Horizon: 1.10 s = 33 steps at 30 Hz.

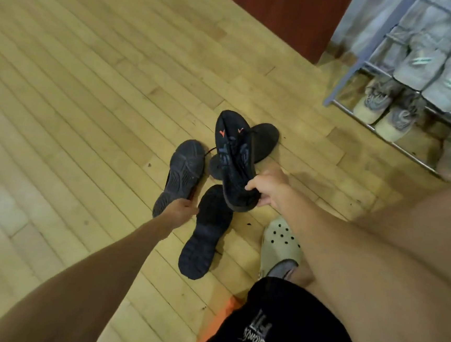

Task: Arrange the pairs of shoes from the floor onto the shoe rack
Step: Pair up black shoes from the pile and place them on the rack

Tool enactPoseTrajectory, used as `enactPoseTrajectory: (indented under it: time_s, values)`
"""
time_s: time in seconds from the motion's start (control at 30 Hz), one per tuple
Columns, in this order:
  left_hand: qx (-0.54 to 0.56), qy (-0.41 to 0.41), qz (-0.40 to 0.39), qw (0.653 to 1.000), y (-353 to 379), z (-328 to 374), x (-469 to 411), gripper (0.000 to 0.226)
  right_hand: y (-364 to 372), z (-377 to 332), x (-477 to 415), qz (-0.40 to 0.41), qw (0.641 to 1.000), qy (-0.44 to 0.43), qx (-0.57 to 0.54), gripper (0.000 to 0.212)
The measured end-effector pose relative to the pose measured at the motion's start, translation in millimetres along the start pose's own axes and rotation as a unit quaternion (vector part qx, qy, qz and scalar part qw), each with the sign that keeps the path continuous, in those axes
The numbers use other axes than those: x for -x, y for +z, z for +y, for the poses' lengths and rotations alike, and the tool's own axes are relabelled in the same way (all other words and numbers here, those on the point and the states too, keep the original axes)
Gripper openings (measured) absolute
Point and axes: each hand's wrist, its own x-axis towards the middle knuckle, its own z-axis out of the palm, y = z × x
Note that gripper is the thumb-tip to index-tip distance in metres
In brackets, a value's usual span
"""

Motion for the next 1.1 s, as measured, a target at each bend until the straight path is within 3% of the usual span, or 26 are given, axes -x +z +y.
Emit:
enactPoseTrajectory:
  time_s: [0.07, 0.13, 0.27, 0.4, 0.53, 0.6, 0.7, 0.8, 0.87, 0.93, 1.03, 1.1]
  values:
    - [-0.097, -0.009, 0.012, 0.995, 11, -12, -6, 0.033, -3, 2, -8, 0.006, 1.0, 0.007, -0.01, 0.042]
    - [-0.144, -0.015, 0.028, 0.989, 24, -20, -13, 0.046, -4, 4, -16, 0.003, 0.999, 0.015, -0.043, 0.045]
    - [-0.096, -0.03, 0.009, 0.995, 53, -20, -12, 0.08, -1, 13, -20, 0.026, 0.993, 0.038, -0.113, 0.053]
    - [-0.14, -0.047, 0.066, 0.987, 67, -18, -10, 0.074, -7, 17, -17, 0.04, 0.989, 0.046, -0.134, 0.051]
    - [-0.155, -0.035, -0.031, 0.987, 60, -9, -5, 0.069, -19, 21, -13, 0.054, 0.989, 0.042, -0.129, 0.048]
    - [-0.158, -0.008, -0.038, 0.987, 62, -7, 3, 0.066, -24, 24, -8, 0.067, 0.989, 0.039, -0.124, 0.051]
    - [-0.174, 0.056, 0.069, 0.981, 59, -11, 18, 0.057, -26, 22, -2, 0.058, 0.989, 0.031, -0.134, 0.054]
    - [-0.246, 0.079, 0.215, 0.942, 47, -27, 35, 0.047, -21, 21, 3, 0.044, 0.989, 0.022, -0.136, 0.05]
    - [-0.251, 0.079, 0.261, 0.929, 42, -39, 44, 0.044, -17, 23, 5, 0.036, 0.991, 0.019, -0.127, 0.045]
    - [-0.217, 0.089, 0.237, 0.943, 44, -43, 50, 0.042, -13, 26, 5, 0.029, 0.992, 0.018, -0.122, 0.046]
    - [-0.174, 0.13, 0.122, 0.969, 55, -42, 53, 0.042, -12, 35, -2, 0.026, 0.994, 0.016, -0.103, 0.053]
    - [-0.145, 0.119, 0.089, 0.978, 57, -45, 55, 0.046, -14, 38, 1, 0.036, 0.995, 0.015, -0.09, 0.053]
